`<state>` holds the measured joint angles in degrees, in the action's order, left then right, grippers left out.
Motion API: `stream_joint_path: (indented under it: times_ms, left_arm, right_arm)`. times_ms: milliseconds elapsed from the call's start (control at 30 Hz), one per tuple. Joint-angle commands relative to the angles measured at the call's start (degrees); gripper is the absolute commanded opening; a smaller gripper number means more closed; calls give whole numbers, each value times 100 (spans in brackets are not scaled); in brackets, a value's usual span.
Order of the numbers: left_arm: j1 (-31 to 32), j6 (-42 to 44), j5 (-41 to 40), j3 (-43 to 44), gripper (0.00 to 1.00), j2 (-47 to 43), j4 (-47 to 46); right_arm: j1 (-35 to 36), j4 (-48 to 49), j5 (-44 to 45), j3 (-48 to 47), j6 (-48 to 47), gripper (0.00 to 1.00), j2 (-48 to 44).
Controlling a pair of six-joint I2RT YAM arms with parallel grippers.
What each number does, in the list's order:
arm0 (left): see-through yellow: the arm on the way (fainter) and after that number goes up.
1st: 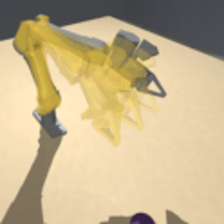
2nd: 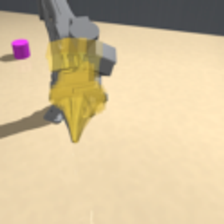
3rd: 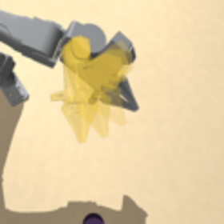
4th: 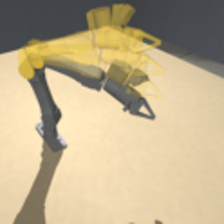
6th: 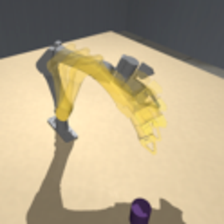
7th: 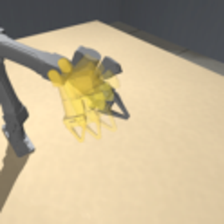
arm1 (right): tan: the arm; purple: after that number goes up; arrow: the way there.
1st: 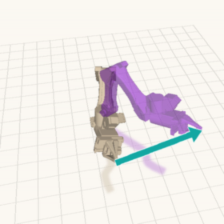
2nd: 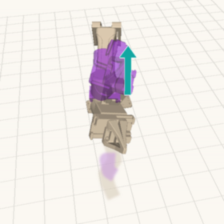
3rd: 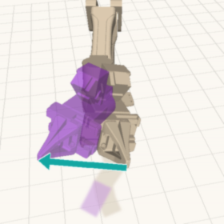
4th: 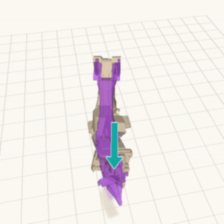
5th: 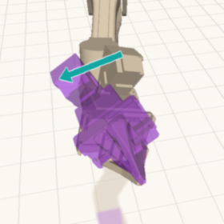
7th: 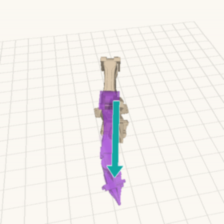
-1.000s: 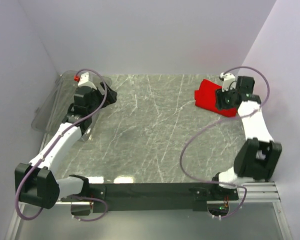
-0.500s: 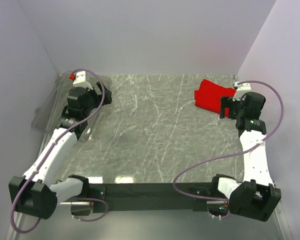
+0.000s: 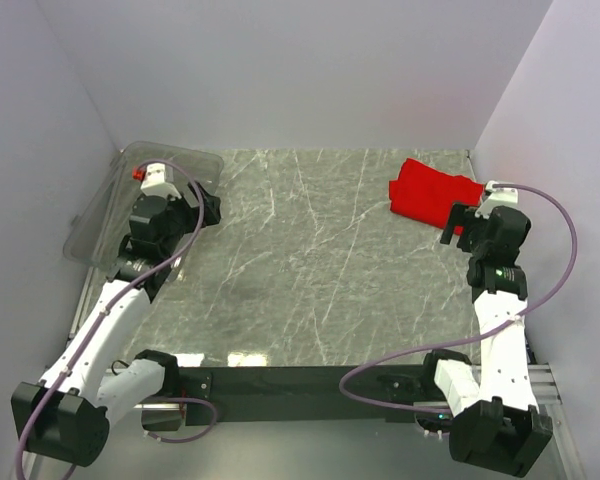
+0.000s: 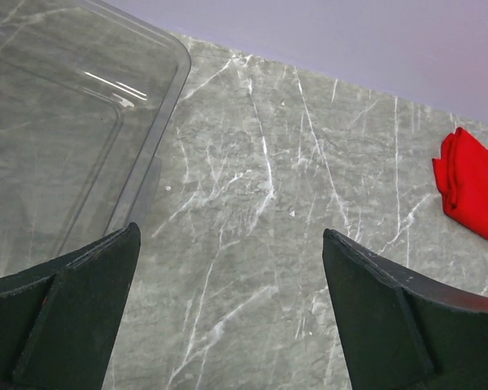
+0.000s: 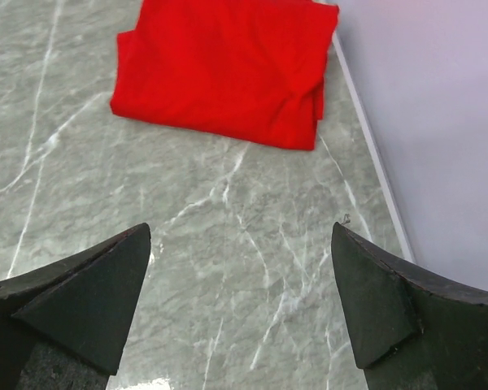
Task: Fold and stack the t-shirts
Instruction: Neatly place the folded tshirt to the corner
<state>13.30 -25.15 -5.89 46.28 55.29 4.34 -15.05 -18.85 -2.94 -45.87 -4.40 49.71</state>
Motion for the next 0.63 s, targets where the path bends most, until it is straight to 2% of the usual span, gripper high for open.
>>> stream_joint_path:
  times_ms: [0, 533, 600]
  left_arm:
    - [-12, -157, 0, -14, 99, -211, -91]
    - [-12, -245, -132, -146, 99, -501, 93]
    - [-12, -271, -149, -163, 100, -501, 50]
  right_arm:
    - [-7, 215, 417, -81, 203, 98, -58]
    - [-7, 522, 874, -10, 669, 95, 205]
    - [-16, 584, 813, -10, 546, 100, 240]
